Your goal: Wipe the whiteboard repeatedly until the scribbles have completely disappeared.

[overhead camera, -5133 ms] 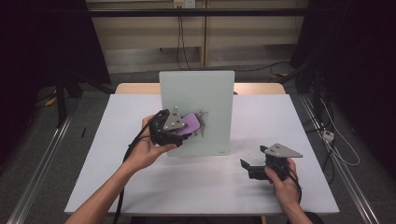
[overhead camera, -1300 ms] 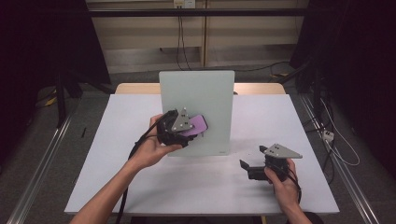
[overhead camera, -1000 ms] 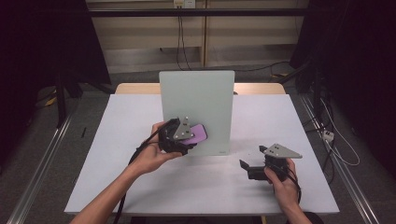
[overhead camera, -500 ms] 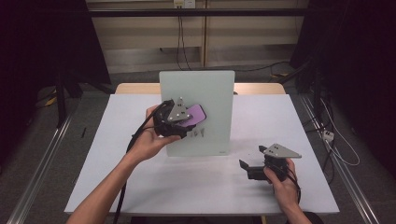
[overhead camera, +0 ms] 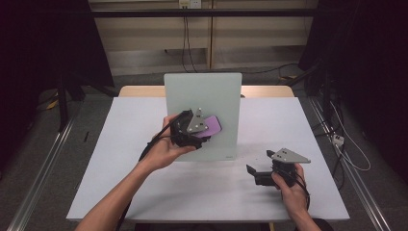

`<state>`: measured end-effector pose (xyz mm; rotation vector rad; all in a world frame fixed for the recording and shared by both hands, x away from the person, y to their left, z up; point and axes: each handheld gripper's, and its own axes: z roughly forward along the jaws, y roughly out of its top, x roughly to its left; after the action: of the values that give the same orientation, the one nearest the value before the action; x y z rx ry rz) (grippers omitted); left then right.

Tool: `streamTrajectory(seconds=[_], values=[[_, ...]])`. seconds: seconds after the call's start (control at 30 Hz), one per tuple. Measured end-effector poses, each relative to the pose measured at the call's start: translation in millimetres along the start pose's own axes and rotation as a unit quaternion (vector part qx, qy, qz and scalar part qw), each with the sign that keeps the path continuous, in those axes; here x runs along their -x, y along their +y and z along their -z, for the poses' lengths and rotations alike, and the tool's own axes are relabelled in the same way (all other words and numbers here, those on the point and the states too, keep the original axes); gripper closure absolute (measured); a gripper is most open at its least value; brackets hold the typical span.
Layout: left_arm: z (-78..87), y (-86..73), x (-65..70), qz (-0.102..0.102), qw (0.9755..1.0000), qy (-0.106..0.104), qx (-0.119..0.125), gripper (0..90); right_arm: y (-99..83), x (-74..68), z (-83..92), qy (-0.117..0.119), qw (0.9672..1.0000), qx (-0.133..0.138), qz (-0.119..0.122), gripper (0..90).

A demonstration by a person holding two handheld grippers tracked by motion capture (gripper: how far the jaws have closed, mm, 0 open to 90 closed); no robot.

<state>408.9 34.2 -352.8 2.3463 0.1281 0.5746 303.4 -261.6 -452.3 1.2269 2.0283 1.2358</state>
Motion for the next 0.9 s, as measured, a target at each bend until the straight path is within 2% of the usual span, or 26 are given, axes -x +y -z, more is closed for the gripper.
streamTrajectory(seconds=[0.3, 0.47, 0.53, 0.57, 0.63, 0.9], values=[[-24.8, -10.6, 26.1, -0.009, 0.9988, -0.039, -0.027, 41.0, -0.4, 1.3, 2.1, -0.001, 1.0000, 0.004, 0.001, 5.0], [-32.9, -16.8, 36.1, -0.020, 0.9975, -0.049, -0.046, 41.0, -0.4, 1.3, 1.4, -0.001, 1.0000, 0.003, 0.000, 5.0], [-32.9, -18.4, 37.7, -0.016, 0.9976, -0.048, -0.047, 41.0, -0.3, 1.2, 1.4, -0.001, 1.0000, 0.002, 0.000, 5.0], [-31.4, -19.1, 36.3, -0.014, 0.9977, -0.048, -0.047, 41.1, -0.3, 1.2, 1.5, -0.001, 1.0000, 0.002, 0.000, 5.0], [-26.4, -20.5, 31.3, 0.002, 0.9982, -0.047, -0.036, 41.1, -0.3, 1.2, 1.6, -0.001, 1.0000, 0.003, -0.001, 5.0], [5.6, -14.4, 0.9, 0.024, 0.9997, -0.003, -0.008, 41.1, -0.1, 0.6, 0.5, -0.001, 1.0000, 0.001, -0.001, 5.0]])
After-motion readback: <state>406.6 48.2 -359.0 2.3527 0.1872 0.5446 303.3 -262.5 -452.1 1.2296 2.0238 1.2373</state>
